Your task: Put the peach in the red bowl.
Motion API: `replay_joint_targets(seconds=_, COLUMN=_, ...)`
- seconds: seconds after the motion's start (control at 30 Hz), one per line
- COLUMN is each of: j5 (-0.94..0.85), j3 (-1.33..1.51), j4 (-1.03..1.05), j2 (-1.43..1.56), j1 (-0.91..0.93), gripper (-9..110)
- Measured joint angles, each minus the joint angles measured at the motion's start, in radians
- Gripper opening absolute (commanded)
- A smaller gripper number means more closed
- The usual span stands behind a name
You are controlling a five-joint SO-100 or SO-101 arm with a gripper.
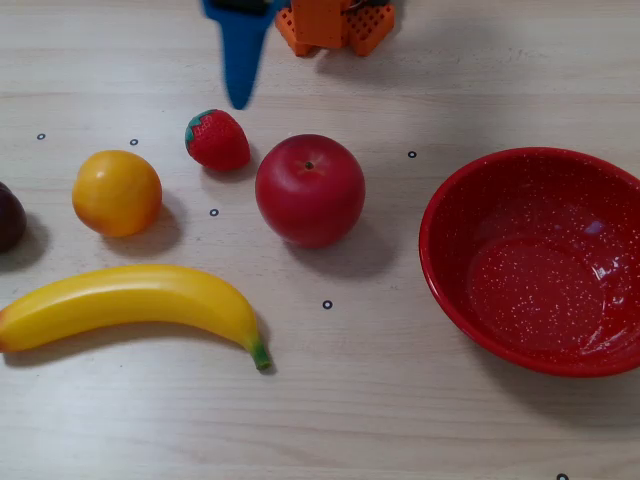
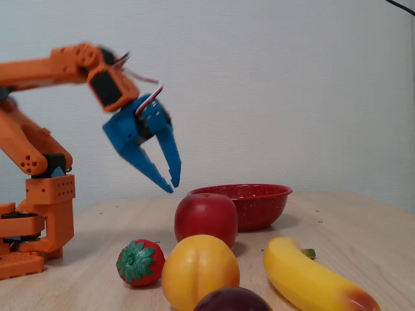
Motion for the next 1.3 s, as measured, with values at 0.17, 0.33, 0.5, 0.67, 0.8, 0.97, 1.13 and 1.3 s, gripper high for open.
replay_joint_targets(seconds=0.17, j5=0.012, j3=-0.497, j4=0.270, j2=-0.411, j1=-0.106, gripper=0)
replay_joint_targets(seconds=0.33, j5=0.186, j3=-0.801, j4=0.325, j2=-0.644, j1=-0.189, gripper=0)
replay_joint_targets(seconds=0.5, j5=0.359, j3=-0.896, j4=0.330, j2=-0.784, j1=-0.270, gripper=13)
replay_joint_targets(seconds=0.67, j5=0.437, j3=-0.979, j4=0.419, j2=-0.877, j1=-0.327, gripper=24)
replay_joint_targets(seconds=0.8, j5=0.491, j3=-1.008, j4=0.454, j2=-0.890, j1=-0.351, gripper=38)
replay_joint_targets(seconds=0.97, j5=0.569, j3=-1.043, j4=0.517, j2=-0.957, j1=-0.391, gripper=40)
replay_joint_targets(seconds=1.13, j5=0.647, j3=-1.071, j4=0.591, j2=-0.963, j1=-0.434, gripper=40)
replay_joint_targets(seconds=1.3, j5=0.672, j3=-1.068, j4=0.586, j2=-1.002, j1=-0.465, gripper=39)
